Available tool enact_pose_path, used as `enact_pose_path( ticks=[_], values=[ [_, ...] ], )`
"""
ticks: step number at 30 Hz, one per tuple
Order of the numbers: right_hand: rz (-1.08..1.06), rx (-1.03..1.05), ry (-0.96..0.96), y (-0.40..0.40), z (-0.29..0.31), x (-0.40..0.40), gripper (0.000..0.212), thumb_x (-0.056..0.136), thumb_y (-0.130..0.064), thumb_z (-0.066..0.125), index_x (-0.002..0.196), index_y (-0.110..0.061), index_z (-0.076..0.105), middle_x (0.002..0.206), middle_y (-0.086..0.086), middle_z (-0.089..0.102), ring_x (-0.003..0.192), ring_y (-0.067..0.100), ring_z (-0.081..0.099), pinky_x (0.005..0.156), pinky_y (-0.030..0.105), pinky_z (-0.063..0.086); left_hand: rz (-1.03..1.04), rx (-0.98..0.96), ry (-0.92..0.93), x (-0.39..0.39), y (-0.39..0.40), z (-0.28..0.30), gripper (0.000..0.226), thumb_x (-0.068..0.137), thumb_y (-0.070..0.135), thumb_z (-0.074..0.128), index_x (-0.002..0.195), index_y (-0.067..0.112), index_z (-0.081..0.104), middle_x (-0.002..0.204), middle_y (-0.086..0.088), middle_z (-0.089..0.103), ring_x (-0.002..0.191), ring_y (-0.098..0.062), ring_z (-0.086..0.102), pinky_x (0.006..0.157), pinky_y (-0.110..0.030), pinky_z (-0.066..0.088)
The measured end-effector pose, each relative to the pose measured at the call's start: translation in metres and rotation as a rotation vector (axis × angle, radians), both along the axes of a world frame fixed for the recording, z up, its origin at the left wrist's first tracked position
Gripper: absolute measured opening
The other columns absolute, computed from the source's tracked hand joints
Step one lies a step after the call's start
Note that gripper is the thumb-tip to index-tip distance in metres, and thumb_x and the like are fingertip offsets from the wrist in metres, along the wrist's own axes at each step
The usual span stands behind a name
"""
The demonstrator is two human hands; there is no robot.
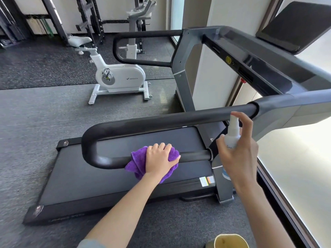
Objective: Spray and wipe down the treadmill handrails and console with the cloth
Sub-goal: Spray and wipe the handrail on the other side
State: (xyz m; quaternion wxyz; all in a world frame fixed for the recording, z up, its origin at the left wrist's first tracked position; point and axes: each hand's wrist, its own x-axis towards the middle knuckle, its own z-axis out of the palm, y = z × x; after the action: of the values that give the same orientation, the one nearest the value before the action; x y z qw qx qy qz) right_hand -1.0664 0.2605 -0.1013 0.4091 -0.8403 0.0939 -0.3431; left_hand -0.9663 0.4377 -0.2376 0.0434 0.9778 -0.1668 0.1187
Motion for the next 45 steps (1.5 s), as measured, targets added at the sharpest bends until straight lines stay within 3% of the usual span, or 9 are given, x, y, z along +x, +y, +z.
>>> enact_pose_path(
  ticks=[8, 14, 19, 28, 30, 33, 37, 42, 45],
  values=[
    [0.077, -0.037, 0.01, 0.01, 0.006, -0.003, 0.062, 0.09, -0.005, 0.066, 0.131, -0.042, 0.037, 0.07, -0.007, 0.05, 0.055, 0.018, 0.049, 0.056, 0.03, 0.041, -0.011, 0.004, 0.019, 0.0, 0.0, 0.002, 0.054, 0.091, 0.069, 0.035, 0.108, 0.025, 0.06, 0.098, 0.007, 0.063, 0.089, -0.017, 0.057, 0.083, -0.032, 0.04],
    [0.302, -0.096, -0.006, 0.062, 0.007, 0.003, 0.066, 0.087, -0.004, 0.07, 0.132, -0.042, 0.039, 0.065, -0.016, 0.043, 0.058, 0.008, 0.047, 0.054, 0.013, 0.036, -0.05, -0.075, 0.024, -0.003, 0.0, 0.007, 0.071, 0.083, 0.06, 0.013, 0.108, 0.016, 0.063, 0.096, -0.002, 0.065, 0.089, -0.024, 0.059, 0.081, -0.038, 0.042],
    [0.312, -0.094, 0.014, 0.074, 0.002, 0.01, 0.065, 0.088, -0.005, 0.069, 0.13, -0.044, 0.038, 0.062, -0.019, 0.039, 0.056, 0.008, 0.045, 0.053, 0.013, 0.032, -0.048, -0.152, 0.011, -0.005, -0.002, 0.01, 0.065, 0.082, 0.048, 0.012, 0.092, 0.012, 0.065, 0.081, -0.005, 0.066, 0.077, -0.026, 0.06, 0.072, -0.041, 0.046],
    [0.294, 0.064, -0.069, 0.077, -0.008, 0.003, 0.058, 0.082, -0.003, 0.064, 0.123, -0.04, 0.044, 0.066, -0.013, 0.047, 0.057, 0.009, 0.046, 0.054, 0.011, 0.037, -0.074, -0.138, 0.02, -0.005, -0.001, 0.011, 0.072, 0.081, 0.048, 0.006, 0.098, 0.011, 0.065, 0.091, -0.007, 0.066, 0.085, -0.028, 0.059, 0.078, -0.042, 0.044],
    [0.333, 0.008, -0.048, 0.078, -0.007, 0.002, 0.06, 0.085, -0.004, 0.064, 0.127, -0.04, 0.043, 0.065, -0.015, 0.043, 0.059, 0.005, 0.046, 0.056, 0.008, 0.036, -0.065, -0.125, 0.049, -0.004, 0.0, 0.011, 0.062, 0.085, 0.048, 0.015, 0.101, 0.013, 0.063, 0.093, -0.005, 0.066, 0.087, -0.027, 0.06, 0.081, -0.041, 0.045],
    [0.345, -0.055, -0.032, 0.083, -0.004, 0.003, 0.064, 0.087, -0.001, 0.069, 0.13, -0.039, 0.041, 0.071, -0.023, 0.042, 0.066, -0.004, 0.048, 0.063, 0.004, 0.038, -0.05, -0.15, 0.033, -0.003, 0.0, 0.007, 0.029, 0.086, 0.04, 0.058, 0.097, 0.013, 0.063, 0.088, -0.005, 0.067, 0.084, -0.026, 0.062, 0.08, -0.043, 0.05],
    [0.331, -0.082, -0.011, 0.092, -0.002, 0.008, 0.068, 0.087, -0.003, 0.07, 0.131, -0.044, 0.038, 0.074, -0.031, 0.041, 0.058, 0.002, 0.049, 0.06, 0.01, 0.037, -0.016, -0.132, -0.03, -0.005, 0.0, 0.001, 0.035, 0.066, 0.037, 0.084, 0.086, 0.014, 0.065, 0.073, -0.002, 0.064, 0.069, -0.022, 0.063, 0.068, -0.039, 0.055],
    [0.291, -0.045, -0.03, 0.102, -0.001, 0.018, 0.063, 0.088, -0.002, 0.066, 0.128, -0.043, 0.04, 0.069, -0.027, 0.04, 0.054, 0.003, 0.043, 0.057, 0.017, 0.033, 0.012, -0.039, -0.101, -0.003, -0.001, -0.003, 0.044, 0.064, 0.048, 0.081, 0.091, 0.017, 0.067, 0.073, 0.001, 0.06, 0.066, -0.018, 0.061, 0.062, -0.034, 0.053],
    [0.229, 0.086, -0.084, 0.101, -0.002, 0.022, 0.06, 0.084, -0.004, 0.064, 0.124, -0.043, 0.042, 0.071, -0.021, 0.049, 0.058, 0.007, 0.049, 0.057, 0.015, 0.039, -0.041, -0.11, -0.085, 0.0, 0.0, -0.002, 0.037, 0.083, 0.047, 0.055, 0.095, 0.014, 0.064, 0.079, -0.003, 0.065, 0.074, -0.023, 0.063, 0.069, -0.038, 0.053]
  ],
)
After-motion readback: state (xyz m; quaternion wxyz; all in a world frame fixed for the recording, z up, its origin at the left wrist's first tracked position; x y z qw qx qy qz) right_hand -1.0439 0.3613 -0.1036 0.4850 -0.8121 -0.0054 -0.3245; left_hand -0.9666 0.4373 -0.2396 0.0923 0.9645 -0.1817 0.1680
